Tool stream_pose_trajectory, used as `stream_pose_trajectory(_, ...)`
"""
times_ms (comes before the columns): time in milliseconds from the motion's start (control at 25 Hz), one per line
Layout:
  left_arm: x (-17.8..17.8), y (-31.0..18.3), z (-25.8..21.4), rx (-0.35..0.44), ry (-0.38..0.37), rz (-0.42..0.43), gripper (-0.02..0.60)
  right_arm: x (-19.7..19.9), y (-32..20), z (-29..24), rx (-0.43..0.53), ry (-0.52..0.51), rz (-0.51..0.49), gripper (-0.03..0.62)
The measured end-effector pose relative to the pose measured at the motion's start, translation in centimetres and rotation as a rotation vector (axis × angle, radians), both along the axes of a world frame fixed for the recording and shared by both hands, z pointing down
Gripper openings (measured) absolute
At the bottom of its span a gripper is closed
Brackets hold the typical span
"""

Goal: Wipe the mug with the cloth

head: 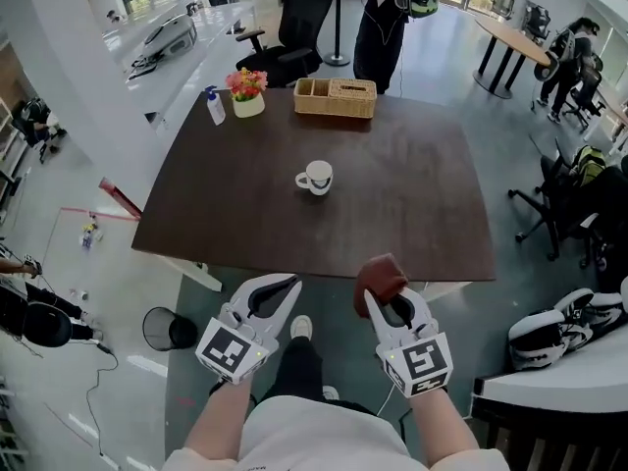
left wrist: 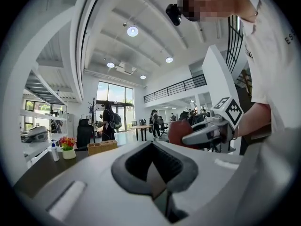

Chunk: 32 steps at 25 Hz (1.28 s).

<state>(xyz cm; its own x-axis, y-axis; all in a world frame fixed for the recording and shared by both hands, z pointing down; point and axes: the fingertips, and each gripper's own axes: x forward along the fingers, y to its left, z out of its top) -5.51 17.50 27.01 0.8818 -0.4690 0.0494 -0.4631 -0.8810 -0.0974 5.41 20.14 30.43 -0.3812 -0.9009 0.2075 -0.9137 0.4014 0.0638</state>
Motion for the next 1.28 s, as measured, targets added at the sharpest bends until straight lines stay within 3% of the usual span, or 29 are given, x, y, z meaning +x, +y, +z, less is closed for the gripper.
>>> stream_pose_trajectory(440,-3.4,10.2,-1.6,0.013,0.012,-0.058,0.000,-2.4,11.5,-1.0,0.023,-0.001,-0.011,0.081)
stream_pose_trajectory(920,-8.6,15.4,-1.9,0.016,-0.003,-0.026,0.000,-5.0,16.9,-3.0,0.066,-0.028,0.112,0.080)
stream_pose_trajectory(1280,-11.2,16.1,-2.0,0.017,0.021,-0.027,0.000,-7.6,18.4,-2.7,0.073,0.048,0.127,0.077)
